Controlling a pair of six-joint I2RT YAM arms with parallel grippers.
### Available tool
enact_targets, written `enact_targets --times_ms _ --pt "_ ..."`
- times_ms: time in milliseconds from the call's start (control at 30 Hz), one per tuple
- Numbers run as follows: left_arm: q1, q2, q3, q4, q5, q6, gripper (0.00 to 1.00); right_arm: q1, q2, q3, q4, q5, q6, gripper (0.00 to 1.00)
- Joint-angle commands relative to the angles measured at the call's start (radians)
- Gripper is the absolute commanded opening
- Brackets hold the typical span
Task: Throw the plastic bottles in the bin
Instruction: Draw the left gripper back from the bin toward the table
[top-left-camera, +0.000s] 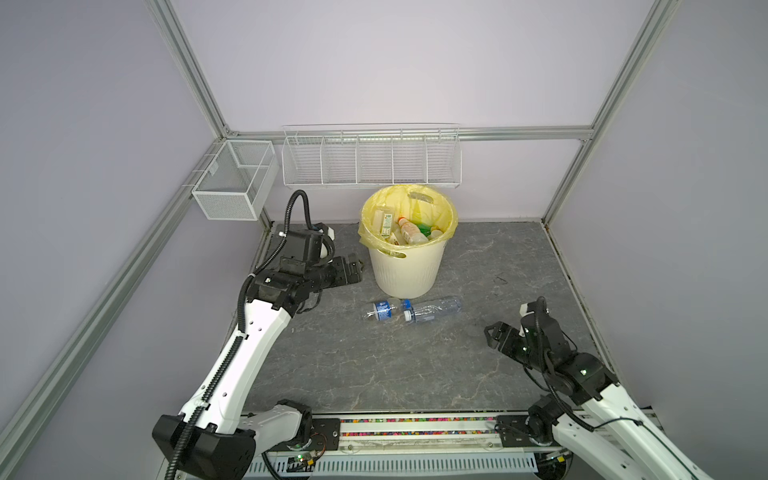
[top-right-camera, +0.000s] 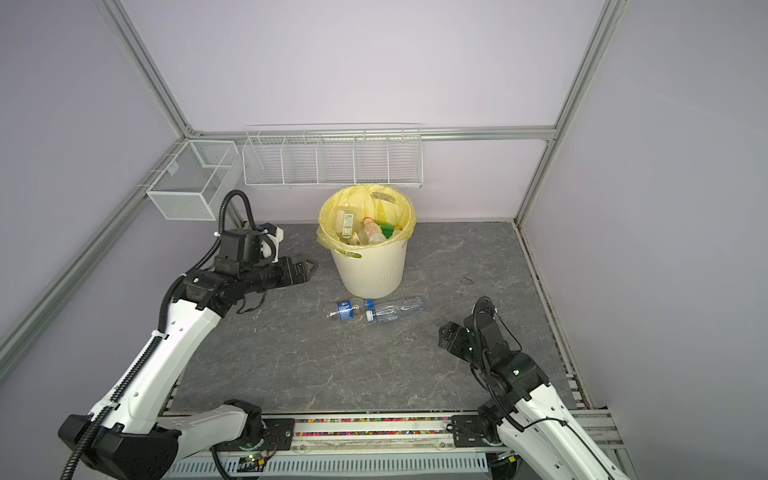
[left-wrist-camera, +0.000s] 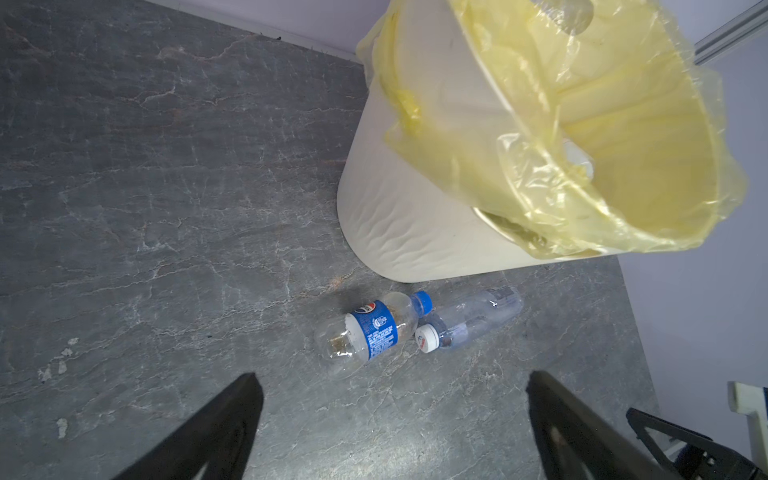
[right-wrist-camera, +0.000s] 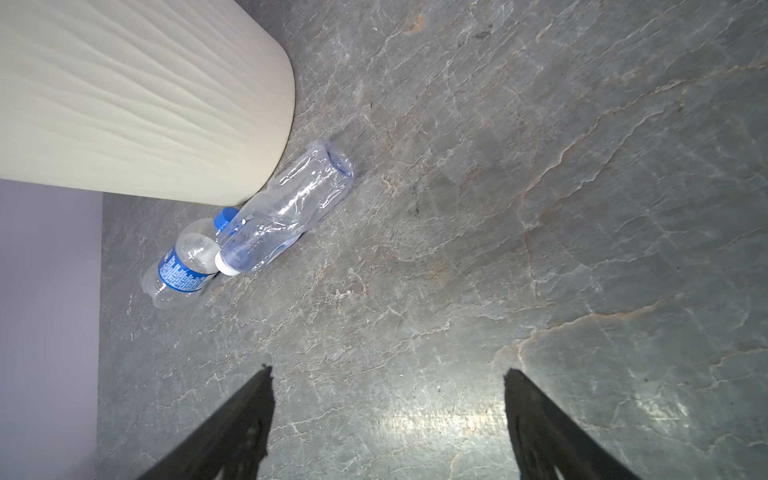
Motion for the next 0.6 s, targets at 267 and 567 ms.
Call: enact_targets --times_ms 267,567 --pt "0.003 -0.116 -0.163 0.071 -0.049 -0.083 0.99 -0.003 0.020 0.040 0.005 0.105 0.122 0.88" --pt "0.004 -0.122 -0.249 0.086 -0.023 -0.065 0.99 -0.002 0.049 0.067 -0.092 0.214 0.306 0.88"
